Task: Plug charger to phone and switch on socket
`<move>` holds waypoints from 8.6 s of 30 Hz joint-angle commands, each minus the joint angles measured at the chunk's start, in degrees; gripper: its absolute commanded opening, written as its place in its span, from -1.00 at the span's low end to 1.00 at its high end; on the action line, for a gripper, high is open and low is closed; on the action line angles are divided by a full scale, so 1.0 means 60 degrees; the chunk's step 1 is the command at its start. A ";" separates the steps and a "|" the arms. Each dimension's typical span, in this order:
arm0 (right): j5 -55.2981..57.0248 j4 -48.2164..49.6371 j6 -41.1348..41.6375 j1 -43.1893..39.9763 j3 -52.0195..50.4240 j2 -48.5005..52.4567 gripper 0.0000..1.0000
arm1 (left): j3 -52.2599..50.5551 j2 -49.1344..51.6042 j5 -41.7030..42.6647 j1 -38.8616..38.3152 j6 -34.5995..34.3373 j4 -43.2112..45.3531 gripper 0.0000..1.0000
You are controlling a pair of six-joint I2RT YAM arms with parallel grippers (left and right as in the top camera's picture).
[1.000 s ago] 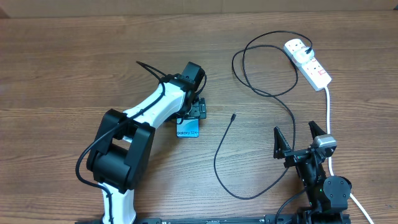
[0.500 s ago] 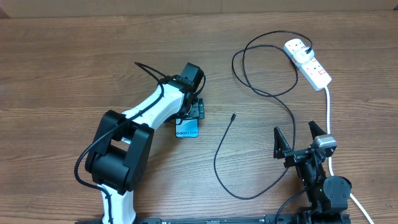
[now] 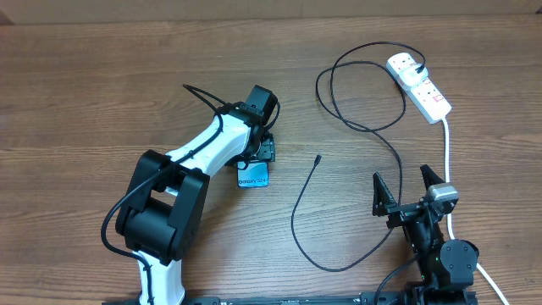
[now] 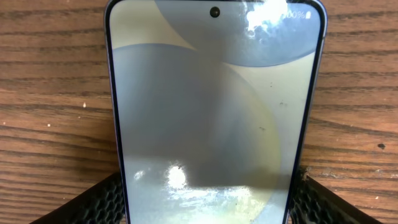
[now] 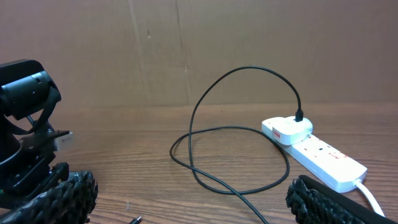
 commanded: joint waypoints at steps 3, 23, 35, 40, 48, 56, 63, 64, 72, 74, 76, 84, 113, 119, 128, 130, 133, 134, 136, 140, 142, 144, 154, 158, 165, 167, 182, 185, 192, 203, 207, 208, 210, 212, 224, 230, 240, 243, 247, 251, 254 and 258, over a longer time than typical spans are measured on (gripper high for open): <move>0.0018 0.0040 -0.0007 0.0047 -0.0102 -0.0102 1.00 | -0.0026 0.0160 -0.0157 0.0044 -0.0091 -0.0335 0.49; 0.0022 0.0040 -0.0007 0.0047 -0.0102 -0.0102 1.00 | 0.1800 0.0157 0.0758 0.0044 -0.0095 -0.2204 0.45; 0.0022 0.0040 -0.0007 0.0047 -0.0102 -0.0102 1.00 | 0.2331 0.0157 0.2619 0.0051 -0.0058 -0.2885 0.47; 0.0018 0.0040 -0.0007 0.0047 -0.0102 -0.0102 1.00 | 0.2488 0.0157 0.3938 0.0138 -0.0047 -0.2932 0.47; 0.0018 0.0040 -0.0007 0.0047 -0.0102 -0.0102 1.00 | 0.2495 0.0157 0.6900 0.0772 -0.0044 -0.2838 0.47; 0.0018 0.0040 -0.0007 0.0047 -0.0102 -0.0102 1.00 | 0.2495 0.0157 1.0287 0.1698 -0.0055 -0.2160 0.47; 0.0022 0.0040 -0.0007 0.0047 -0.0102 -0.0102 1.00 | 0.2495 0.0157 1.3344 0.2656 -0.0736 -0.1180 0.47; 0.0018 0.0036 -0.0007 0.0047 -0.0102 -0.0102 1.00 | 0.2495 0.0157 1.3624 0.2801 -0.0998 -0.1049 0.47; 0.0022 0.0040 -0.0007 0.0047 -0.0102 -0.0102 1.00 | 0.2495 0.0157 1.4276 0.3654 -0.3111 -0.0637 0.48; 0.0022 0.0040 -0.0007 0.0047 -0.0102 -0.0102 1.00 | 0.2495 0.0157 1.4345 0.3799 -0.3595 -0.0528 0.48; 0.0022 0.0036 -0.0007 0.0047 -0.0102 -0.0102 1.00 | 0.2495 0.0157 1.4386 0.3898 -0.3945 -0.0412 0.48; 0.0022 0.0040 -0.0007 0.0047 -0.0102 -0.0102 1.00 | 0.2495 0.0157 1.5100 0.4171 -0.4495 -0.0226 0.47; -0.4415 0.4120 0.6189 0.0047 -0.0033 -0.0102 1.00 | 0.2492 0.0157 1.5347 0.4550 -0.4994 0.0051 0.46; -0.4153 0.3144 0.4255 0.0011 0.2076 0.0339 1.00 | 0.2492 0.0157 1.5344 0.4550 -0.5027 0.0051 0.46; -0.1614 -0.5778 0.0375 0.0015 0.8258 0.5464 1.00 | 0.2495 0.0157 1.5329 0.4539 -0.5031 0.0051 0.46; -0.1876 -0.7063 0.0382 0.0033 0.9369 0.6790 1.00 | 0.2495 0.0157 1.5296 0.4535 -0.5027 0.0051 0.46; -0.3643 -0.7763 0.0503 0.0029 1.0513 0.8404 1.00 | 0.2492 0.0157 1.5227 0.4539 -0.5078 0.0051 0.46; -0.4732 -0.7766 0.0619 0.0029 1.0754 0.8870 1.00 | 0.2492 0.0157 1.5187 0.4539 -0.5100 0.0051 0.46; -0.6710 -0.7366 0.0634 0.0036 1.0910 0.9562 1.00 | 0.2495 0.0157 1.5125 0.4539 -0.5104 0.0051 0.46; -0.7114 -0.6386 0.0641 0.0634 1.0928 1.0571 0.99 | 0.2495 0.0157 1.5045 0.4532 -0.5100 0.0051 0.44; -0.4677 -0.6393 0.0681 0.1501 1.0954 1.0848 0.99 | 0.2495 0.0157 1.4753 0.4524 -0.5100 0.0047 0.43; -0.1115 -0.6393 0.1632 0.2728 1.0961 1.1081 0.99 | 0.2495 0.0157 1.4364 0.4517 -0.5100 0.0044 0.42; 0.2925 -0.4765 0.3945 0.6127 1.1275 1.1872 1.00 | 0.2492 0.0157 1.3096 0.4029 -0.5260 0.0018 0.43; 0.3238 -0.3821 0.4218 0.6641 1.1278 1.2528 0.93 | 0.2492 0.0157 1.2972 0.3799 -0.5282 0.0022 0.43; 0.3603 -0.3093 0.4703 0.6889 1.1285 1.3373 0.74 | 0.2492 0.0157 1.2491 0.3559 -0.5464 0.0022 0.43; 0.3610 -0.2914 0.4768 0.6918 1.1285 1.3384 0.61 | 0.2492 0.0157 1.2211 0.3523 -0.5570 0.0025 0.43; 0.3960 -0.2827 0.4940 0.6940 1.1282 1.4287 0.33 | 0.2492 0.0157 1.1464 0.3224 -0.5588 0.0025 0.44; 0.4200 -0.2794 0.4940 0.6940 1.1282 1.4305 0.27 | 0.2492 0.0157 1.1395 0.3206 -0.5584 0.0025 0.44; 0.4524 -0.2820 0.4943 0.6940 1.1278 1.4615 0.09 | 0.2492 0.0157 1.1231 0.3100 -0.5588 0.0029 0.44; 0.4532 -0.2648 0.4943 0.6940 1.1275 1.4815 0.04 | 0.2492 0.0157 1.1151 0.3013 -0.5555 0.0029 0.44; 0.4637 -0.2630 0.4943 0.6940 1.1275 1.4892 -0.03 | 0.2492 0.0157 1.1085 0.2911 -0.5552 0.0025 0.45; 0.4634 -0.2634 0.4943 0.6940 1.1275 1.4917 -0.03 | 0.2492 0.0157 1.1081 0.2896 -0.5544 0.0029 0.45; 0.4641 -0.2641 0.4976 0.6940 1.1275 1.4939 -0.02 | 0.2492 0.0157 1.1060 0.2863 -0.5515 0.0025 0.45; 0.4641 -0.2619 0.4976 0.6940 1.1275 1.4954 -0.03 | 0.2492 0.0157 1.1049 0.2841 -0.5479 0.0025 0.45; 0.4677 -0.2652 0.4976 0.6892 1.1275 1.4957 -0.26 | 0.2492 0.0157 1.1067 0.2798 -0.5410 0.0025 0.45; 0.4681 -0.2696 0.4976 0.6892 1.1275 1.5067 -0.35 | 0.2492 0.0157 1.1092 0.2790 -0.5333 0.0025 0.45; 0.4677 -0.2568 0.4976 0.6892 1.1275 1.5322 -0.57 | 0.2492 0.0157 1.1081 0.2783 -0.5264 0.0029 0.45; 0.4674 -0.2506 0.4976 0.6892 1.1275 1.5322 -0.65 | 0.2492 0.0157 1.1081 0.2783 -0.5257 0.0025 0.45; 0.4674 -0.2503 0.4976 0.6892 1.1275 1.5322 -0.74 | 0.2492 0.0157 1.1081 0.2783 -0.5260 0.0025 0.46; 0.4674 -0.2499 0.4976 0.6892 1.1275 1.5322 -0.91 | 0.2492 0.0157 1.1081 0.2783 -0.5260 0.0033 0.48; 0.4674 -0.2503 0.4980 0.6892 1.1275 1.5322 -0.93 | 0.2492 0.0157 1.1078 0.2783 -0.5260 0.0062 0.49; 0.4677 -0.2455 0.4980 0.6892 1.1275 1.5322 -0.93 | 0.2492 0.0157 1.1067 0.2794 -0.5220 0.0062 0.51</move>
